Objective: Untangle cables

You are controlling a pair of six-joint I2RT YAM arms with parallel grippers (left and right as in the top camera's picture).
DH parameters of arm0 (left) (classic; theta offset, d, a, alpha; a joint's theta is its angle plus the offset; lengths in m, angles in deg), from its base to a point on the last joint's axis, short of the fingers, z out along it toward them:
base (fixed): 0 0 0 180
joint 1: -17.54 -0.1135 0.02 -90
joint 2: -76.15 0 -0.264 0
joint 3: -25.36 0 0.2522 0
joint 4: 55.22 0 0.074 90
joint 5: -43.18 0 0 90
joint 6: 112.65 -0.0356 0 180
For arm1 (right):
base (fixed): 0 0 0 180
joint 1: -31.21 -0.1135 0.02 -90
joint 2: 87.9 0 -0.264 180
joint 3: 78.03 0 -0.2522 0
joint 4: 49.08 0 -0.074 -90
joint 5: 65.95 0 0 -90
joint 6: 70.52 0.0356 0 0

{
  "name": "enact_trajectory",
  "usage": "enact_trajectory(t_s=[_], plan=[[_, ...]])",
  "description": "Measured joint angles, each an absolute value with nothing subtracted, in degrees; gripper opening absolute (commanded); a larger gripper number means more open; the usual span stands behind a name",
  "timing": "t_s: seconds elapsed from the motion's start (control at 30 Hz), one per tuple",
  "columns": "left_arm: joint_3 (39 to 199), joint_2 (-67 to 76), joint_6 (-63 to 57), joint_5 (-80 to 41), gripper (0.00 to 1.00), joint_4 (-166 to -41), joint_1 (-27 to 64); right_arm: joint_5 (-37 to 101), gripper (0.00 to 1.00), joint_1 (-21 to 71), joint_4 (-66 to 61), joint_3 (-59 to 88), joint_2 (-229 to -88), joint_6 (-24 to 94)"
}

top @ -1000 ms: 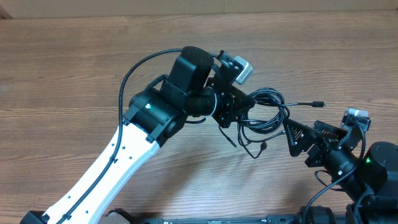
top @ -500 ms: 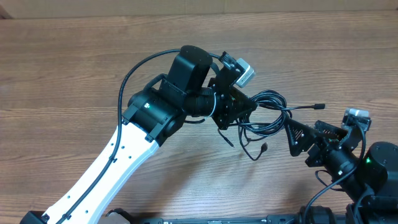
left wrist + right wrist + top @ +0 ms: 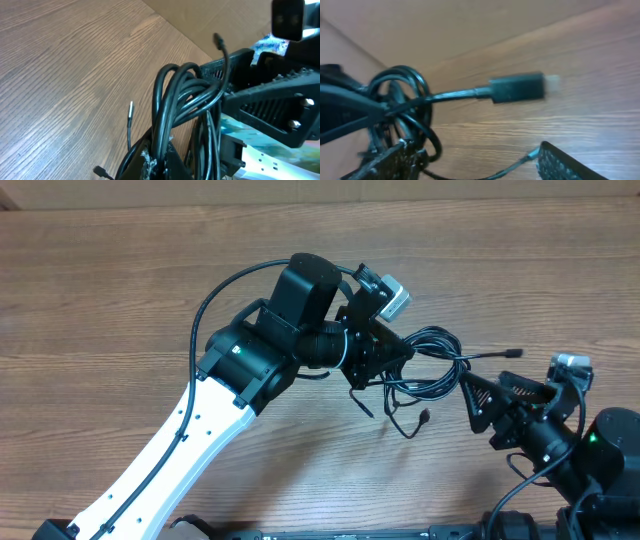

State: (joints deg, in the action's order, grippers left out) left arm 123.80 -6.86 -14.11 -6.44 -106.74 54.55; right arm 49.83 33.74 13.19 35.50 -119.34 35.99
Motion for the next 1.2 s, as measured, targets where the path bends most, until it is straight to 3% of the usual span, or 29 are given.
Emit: enact_trajectory(t_s=[0.2, 0.4, 0.63, 1.0, 1.1, 1.2], plan=[[123.80, -6.86, -14.07, -5.19, 0.04, -106.74, 54.51, 55.43, 0.75, 33.76, 11.90, 35.50, -119.36, 34.51], [123.80, -6.86, -12.26, -1.63, 0.04, -106.93, 52.04, 62.68, 0.58, 33.74, 8.82, 35.50, -119.34, 33.15], [123.80, -6.86, -11.69, 7.66, 0.04, -108.18, 44.72, 72.65, 0.58, 33.74, 2.74, 35.50, -119.36, 32.96], [123.80, -6.83, -11.75, 20.16, 0.04, -105.80, 44.45, 79.69, 0.57, 33.74, -0.84, 35.50, -119.34, 32.91], [123.80, -6.83, -11.75, 21.82, 0.04, -105.77, 44.43, 80.15, 0.45, 33.76, -1.21, 35.50, -119.34, 32.87], [123.80, -6.83, -11.75, 22.26, 0.04, -105.69, 44.43, 80.69, 0.40, 33.74, -2.17, 35.50, -119.36, 32.89]])
